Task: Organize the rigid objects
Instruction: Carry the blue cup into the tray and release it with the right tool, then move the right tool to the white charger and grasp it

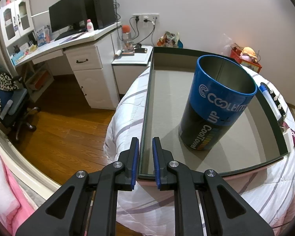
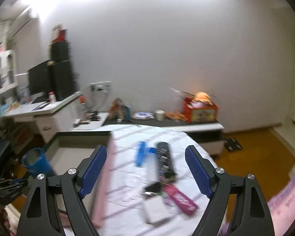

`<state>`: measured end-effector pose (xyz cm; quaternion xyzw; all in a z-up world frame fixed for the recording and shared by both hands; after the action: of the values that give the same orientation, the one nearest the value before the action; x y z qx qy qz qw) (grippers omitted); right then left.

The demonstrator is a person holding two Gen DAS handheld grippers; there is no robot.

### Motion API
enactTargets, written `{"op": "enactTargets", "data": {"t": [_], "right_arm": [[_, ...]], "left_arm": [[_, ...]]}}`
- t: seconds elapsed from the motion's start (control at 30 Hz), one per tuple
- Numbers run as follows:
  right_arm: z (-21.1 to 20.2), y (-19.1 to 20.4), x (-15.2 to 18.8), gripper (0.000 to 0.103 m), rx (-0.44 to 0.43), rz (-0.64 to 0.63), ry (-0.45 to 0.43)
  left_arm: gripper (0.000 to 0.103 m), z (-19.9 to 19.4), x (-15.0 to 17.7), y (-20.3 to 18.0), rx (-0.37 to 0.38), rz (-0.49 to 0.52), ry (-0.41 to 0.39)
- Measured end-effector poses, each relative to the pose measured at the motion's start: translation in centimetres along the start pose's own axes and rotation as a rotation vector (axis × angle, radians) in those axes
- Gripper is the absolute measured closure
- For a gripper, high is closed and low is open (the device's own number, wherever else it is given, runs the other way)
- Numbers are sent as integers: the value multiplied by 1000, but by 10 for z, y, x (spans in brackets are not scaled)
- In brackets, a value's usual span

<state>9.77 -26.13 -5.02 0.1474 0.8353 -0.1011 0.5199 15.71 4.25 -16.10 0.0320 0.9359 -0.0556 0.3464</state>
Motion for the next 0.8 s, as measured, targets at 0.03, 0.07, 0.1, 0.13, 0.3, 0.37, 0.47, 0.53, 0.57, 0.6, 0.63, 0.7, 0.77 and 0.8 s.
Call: {"op": "enactTargets", "data": {"t": [0.03,0.07,0.1,0.13,0.3,0.37,0.47,0.53,0.57,0.6,0.63,0.7,0.77,0.8], "right_arm": [[1,-8,3,19,14,11,3],[3,-12,4,19,26,16,11],[4,-16,6,19,37,19,19],[7,-19,9,19,54,24,27],[15,-29,18,19,72,40,64],[17,-32,21,19,74,38,74],[17,-33,25,19,74,34,84],[17,-34,27,19,74,31,91],[18,-33,27,19,75,30,94],[19,-33,28,19,75,28,97],[19,-32,28,19,74,27,99],[19,-32,30,19,76,27,103],[20,-32,32,19,77,25,111],[21,-32,33,19,78,25,114]], "left_arm": [[90,0,0,-1,-4,2,1],[90,0,0,-2,-8,3,1],[90,1,0,-2,-10,2,1],[89,1,0,-3,-14,3,3],[89,1,-1,-4,-24,8,7],[89,1,-1,-5,-28,10,8],[89,2,-1,-5,-29,10,10],[89,2,-1,-5,-31,13,9],[89,2,-1,-4,-31,13,10],[89,2,-1,-5,-31,13,10],[89,1,-1,-5,-31,14,10],[89,1,-1,-3,-33,14,10],[89,1,0,-3,-32,15,9],[89,1,-1,-4,-32,14,9]]}}
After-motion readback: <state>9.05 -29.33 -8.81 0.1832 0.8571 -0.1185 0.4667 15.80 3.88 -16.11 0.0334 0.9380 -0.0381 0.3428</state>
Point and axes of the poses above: each gripper's, at about its wrist camera, not at the fingertips, and z roughly the way its jaws point, y to its left, x to its underside, the point moved 1 cm from there along z, roughly the way its jaws point, and after that the axes turned 9 degrees about x, right-handed, at the moved point
